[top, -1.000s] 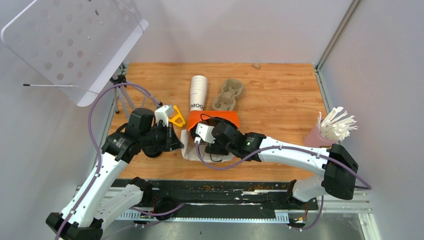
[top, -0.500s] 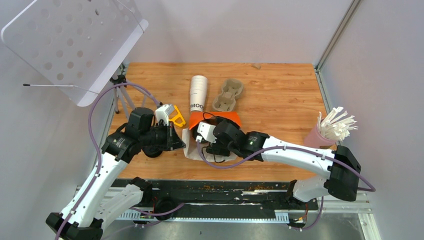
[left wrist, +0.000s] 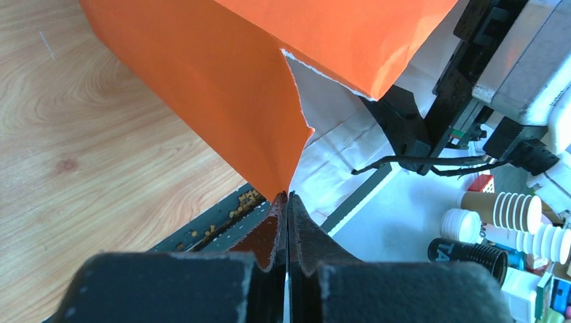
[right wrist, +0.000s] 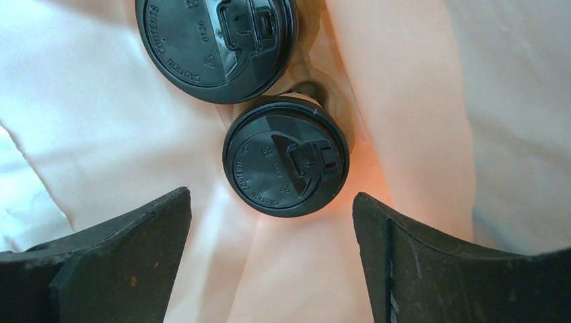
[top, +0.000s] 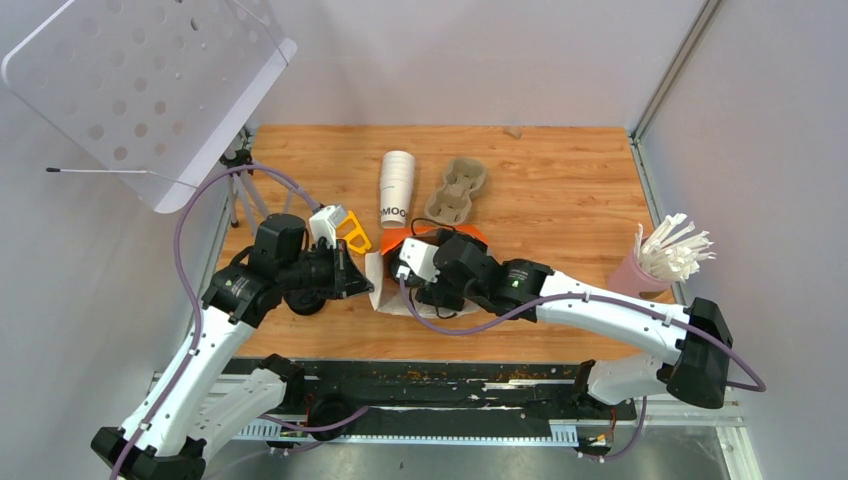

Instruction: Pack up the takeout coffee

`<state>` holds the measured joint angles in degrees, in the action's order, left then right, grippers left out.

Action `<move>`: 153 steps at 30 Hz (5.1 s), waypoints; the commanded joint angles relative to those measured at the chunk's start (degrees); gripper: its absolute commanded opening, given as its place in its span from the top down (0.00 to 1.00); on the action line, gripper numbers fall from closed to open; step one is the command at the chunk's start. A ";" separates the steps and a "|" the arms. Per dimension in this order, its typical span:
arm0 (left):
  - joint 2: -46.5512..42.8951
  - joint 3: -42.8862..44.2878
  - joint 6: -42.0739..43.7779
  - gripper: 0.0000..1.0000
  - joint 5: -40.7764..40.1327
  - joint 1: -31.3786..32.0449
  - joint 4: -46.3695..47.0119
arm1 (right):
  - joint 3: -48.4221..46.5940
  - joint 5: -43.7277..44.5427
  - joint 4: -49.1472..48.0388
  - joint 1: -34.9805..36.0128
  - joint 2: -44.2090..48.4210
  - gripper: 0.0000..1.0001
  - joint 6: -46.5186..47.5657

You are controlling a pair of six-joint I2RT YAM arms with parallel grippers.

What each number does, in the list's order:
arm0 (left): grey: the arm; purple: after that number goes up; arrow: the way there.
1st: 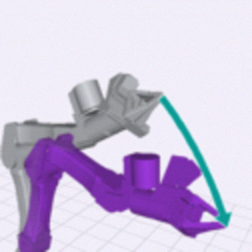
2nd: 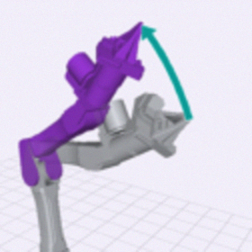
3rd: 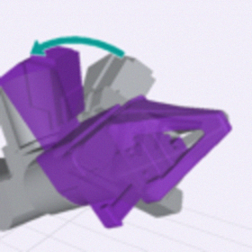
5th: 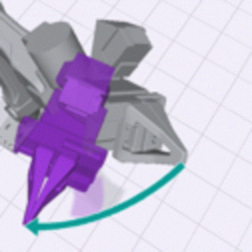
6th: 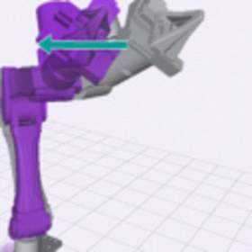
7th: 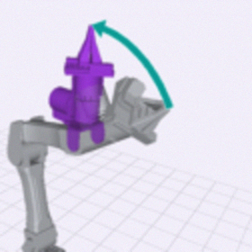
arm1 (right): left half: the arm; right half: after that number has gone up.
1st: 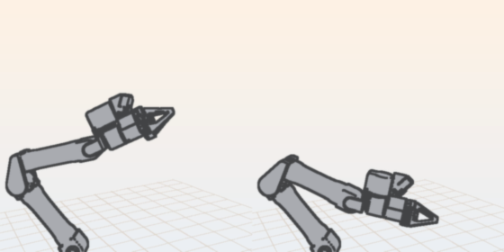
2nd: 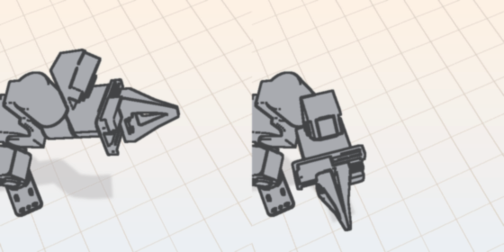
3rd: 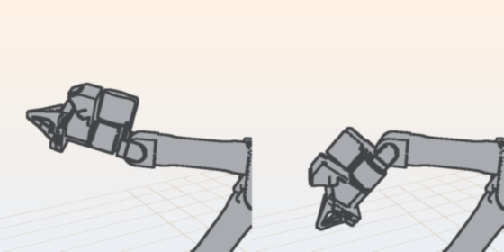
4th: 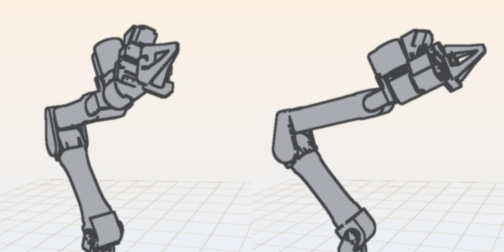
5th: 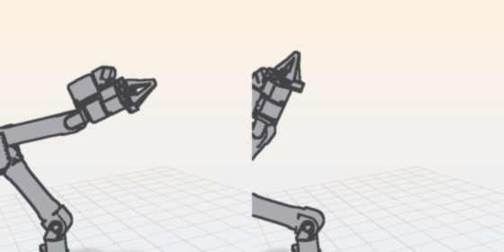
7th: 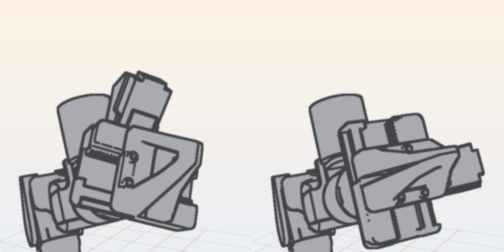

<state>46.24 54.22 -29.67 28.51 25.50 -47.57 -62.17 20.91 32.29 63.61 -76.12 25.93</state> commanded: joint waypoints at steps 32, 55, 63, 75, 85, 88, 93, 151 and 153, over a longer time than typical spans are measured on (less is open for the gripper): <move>0.26 6.99 -7.65 1.00 1.65 0.17 0.27 | -13.06 -5.83 8.66 1.60 6.04 0.39 -7.30; 2.23 9.54 -9.77 1.00 0.91 0.16 -1.44 | -18.33 -1.35 7.17 1.46 5.64 0.37 -7.91; 2.93 11.09 -9.09 0.93 -0.63 0.17 -3.03 | -20.56 -0.19 4.32 1.26 5.36 0.31 -7.64; 5.16 15.68 -6.28 0.68 -2.41 0.17 -5.34 | -24.52 3.81 2.00 1.03 3.82 0.21 -10.83; 10.17 27.21 1.88 0.29 -7.50 0.17 -11.43 | -26.36 2.86 -4.23 0.93 2.33 0.04 -18.08; 10.33 29.21 3.63 0.24 -8.91 0.17 -12.77 | -27.17 4.07 -4.18 0.85 2.43 0.00 -18.15; 10.02 31.78 6.13 0.00 -11.97 0.17 -14.17 | -27.55 7.36 -5.76 -1.00 3.25 0.00 -17.16; -2.53 24.55 9.37 0.00 -7.26 0.57 -10.01 | -22.21 16.87 44.25 -53.77 15.85 0.39 -29.94; -2.70 24.40 9.71 0.00 -7.05 0.61 -10.33 | -20.50 16.07 43.79 -53.77 16.88 0.44 -30.28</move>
<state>43.81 77.76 -19.42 19.14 25.80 -60.10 -84.64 37.54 74.22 10.04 -61.95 -0.58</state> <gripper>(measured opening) 0.998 0.603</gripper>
